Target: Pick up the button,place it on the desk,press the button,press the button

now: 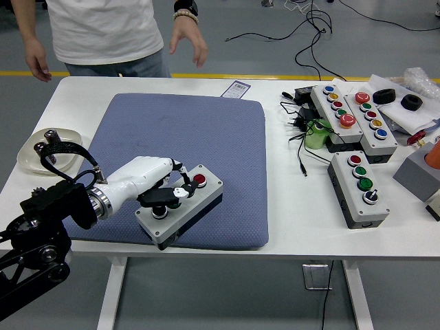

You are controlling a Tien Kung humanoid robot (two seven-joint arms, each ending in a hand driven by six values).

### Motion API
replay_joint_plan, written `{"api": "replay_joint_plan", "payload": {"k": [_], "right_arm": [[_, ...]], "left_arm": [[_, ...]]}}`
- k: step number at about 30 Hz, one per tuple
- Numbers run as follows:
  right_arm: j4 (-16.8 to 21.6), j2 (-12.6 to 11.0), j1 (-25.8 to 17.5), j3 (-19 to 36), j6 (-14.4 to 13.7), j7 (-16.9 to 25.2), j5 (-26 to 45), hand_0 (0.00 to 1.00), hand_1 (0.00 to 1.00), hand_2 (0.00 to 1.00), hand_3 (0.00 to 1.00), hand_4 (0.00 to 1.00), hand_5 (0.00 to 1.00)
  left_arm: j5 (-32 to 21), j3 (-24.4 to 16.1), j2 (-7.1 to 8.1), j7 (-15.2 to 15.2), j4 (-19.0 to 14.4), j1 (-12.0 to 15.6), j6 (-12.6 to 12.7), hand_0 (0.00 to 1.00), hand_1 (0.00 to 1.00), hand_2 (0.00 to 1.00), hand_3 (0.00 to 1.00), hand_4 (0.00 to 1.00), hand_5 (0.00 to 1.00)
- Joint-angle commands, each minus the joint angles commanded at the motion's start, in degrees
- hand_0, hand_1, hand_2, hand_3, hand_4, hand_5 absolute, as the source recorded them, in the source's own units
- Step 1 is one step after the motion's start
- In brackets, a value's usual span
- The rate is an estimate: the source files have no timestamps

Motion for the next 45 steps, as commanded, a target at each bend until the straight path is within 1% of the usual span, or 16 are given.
{"api": "replay_joint_plan", "payload": {"k": [10, 21, 24, 26, 30, 33, 36, 42, 45], "right_arm": [[0.0, 0.1, 0.0, 0.3, 0.0, 0.0, -0.2, 0.533, 0.64, 0.689, 0.611, 0.283, 0.119], [0.0, 0.1, -0.2, 0.3, 0.0, -0.1, -0.4, 0.534, 0.64, 0.689, 0.611, 0.283, 0.119], [0.0, 0.1, -0.3, 0.3, 0.0, -0.1, -0.5, 0.534, 0.64, 0.689, 0.611, 0.283, 0.119], [0.0, 0.1, -0.4, 0.4, 0.0, -0.1, -0.5, 0.534, 0.641, 0.689, 0.611, 0.283, 0.119], [0.0, 0.1, -0.4, 0.5, 0.0, -0.1, -0.6, 0.534, 0.641, 0.689, 0.611, 0.283, 0.119], [0.0, 0.1, -0.4, 0.5, 0.0, -0.1, -0.6, 0.533, 0.641, 0.689, 0.611, 0.283, 0.12], [0.0, 0.1, -0.2, 0.5, 0.0, 0.0, -0.5, 0.533, 0.641, 0.689, 0.611, 0.283, 0.12], [0.0, 0.1, 0.0, 0.2, 0.0, 0.0, -0.4, 0.533, 0.641, 0.689, 0.611, 0.283, 0.12], [0.0, 0.1, 0.0, 0.1, 0.0, 0.0, -0.3, 0.533, 0.642, 0.689, 0.611, 0.283, 0.12]], "left_arm": [[0.4, 1.1, -0.14, 0.3, 1.3, -0.3, -0.4, 0.016, 0.002, 0.002, 0.609, 0.593, 0.998], [1.4, 2.8, -0.4, 1.1, 2.1, -0.6, -2.0, 0.015, 0.002, 0.002, 0.611, 0.593, 0.998], [1.7, 2.5, -0.32, 0.9, 1.9, -0.5, -1.3, 0.015, 0.002, 0.002, 0.611, 0.593, 0.998], [2.0, 1.9, -0.27, 0.5, 1.2, -0.3, -0.2, 0.015, 0.002, 0.002, 0.613, 0.593, 0.998], [1.6, 0.6, -0.23, -0.9, -0.6, -0.5, 3.4, 0.015, 0.002, 0.002, 0.613, 0.593, 0.998], [1.4, 0.6, -0.33, -1.2, -1.2, -0.9, 4.4, 0.014, 0.002, 0.002, 0.619, 0.592, 0.998], [1.0, 1.4, -1.08, -1.4, -0.4, -1.8, 4.8, 0.014, 0.002, 0.002, 0.619, 0.592, 0.998], [0.8, 3.4, -3.45, -1.4, 3.3, -3.4, 4.9, 0.014, 0.002, 0.002, 0.62, 0.591, 0.998], [0.5, 3.7, -4.36, -1.5, 4.8, -4.0, 4.9, 0.014, 0.002, 0.002, 0.623, 0.591, 0.998]]}}
